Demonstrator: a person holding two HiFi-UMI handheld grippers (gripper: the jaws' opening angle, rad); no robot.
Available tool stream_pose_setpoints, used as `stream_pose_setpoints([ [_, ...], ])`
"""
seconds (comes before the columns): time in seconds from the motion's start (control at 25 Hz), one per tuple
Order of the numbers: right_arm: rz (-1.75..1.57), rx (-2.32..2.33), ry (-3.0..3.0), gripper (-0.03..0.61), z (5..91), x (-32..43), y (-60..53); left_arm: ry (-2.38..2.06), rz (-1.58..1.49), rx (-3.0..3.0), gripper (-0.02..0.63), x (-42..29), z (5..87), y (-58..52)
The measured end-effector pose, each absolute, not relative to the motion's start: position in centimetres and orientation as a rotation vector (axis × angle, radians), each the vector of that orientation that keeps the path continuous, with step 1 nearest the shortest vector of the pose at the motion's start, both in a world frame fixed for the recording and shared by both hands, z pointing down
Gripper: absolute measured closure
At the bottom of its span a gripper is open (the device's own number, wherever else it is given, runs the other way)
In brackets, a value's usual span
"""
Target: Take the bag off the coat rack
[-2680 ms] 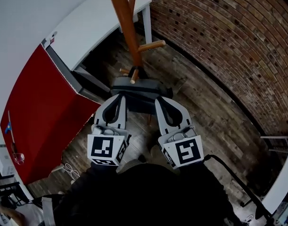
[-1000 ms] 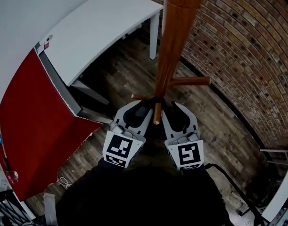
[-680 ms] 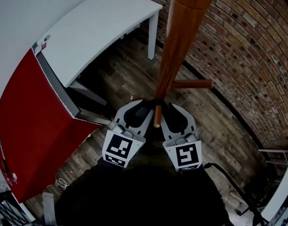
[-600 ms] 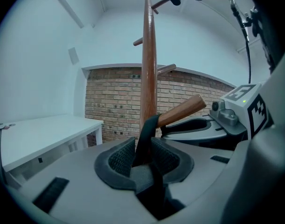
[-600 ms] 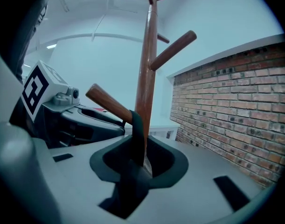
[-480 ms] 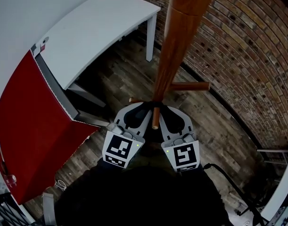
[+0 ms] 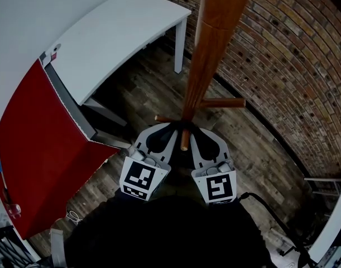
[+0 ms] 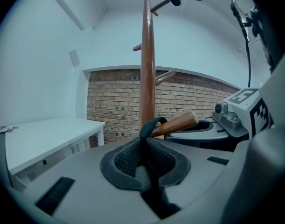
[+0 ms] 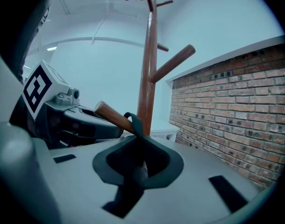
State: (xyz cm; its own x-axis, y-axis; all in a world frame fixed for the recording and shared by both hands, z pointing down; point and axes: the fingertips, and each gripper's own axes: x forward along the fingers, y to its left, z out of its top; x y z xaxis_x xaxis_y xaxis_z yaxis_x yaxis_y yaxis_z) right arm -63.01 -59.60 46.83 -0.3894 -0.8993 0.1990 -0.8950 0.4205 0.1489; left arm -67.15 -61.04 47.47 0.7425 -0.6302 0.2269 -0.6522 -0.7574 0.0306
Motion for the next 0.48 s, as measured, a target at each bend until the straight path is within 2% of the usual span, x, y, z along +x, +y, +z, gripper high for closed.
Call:
stream_pose_setpoints([
  [0.48, -0.025, 1.56, -2.5, 0.537, 41.7, -63.4, -55.2, -1.13, 0.315, 2.786, 0.57, -67.8, 42.5, -56.3],
])
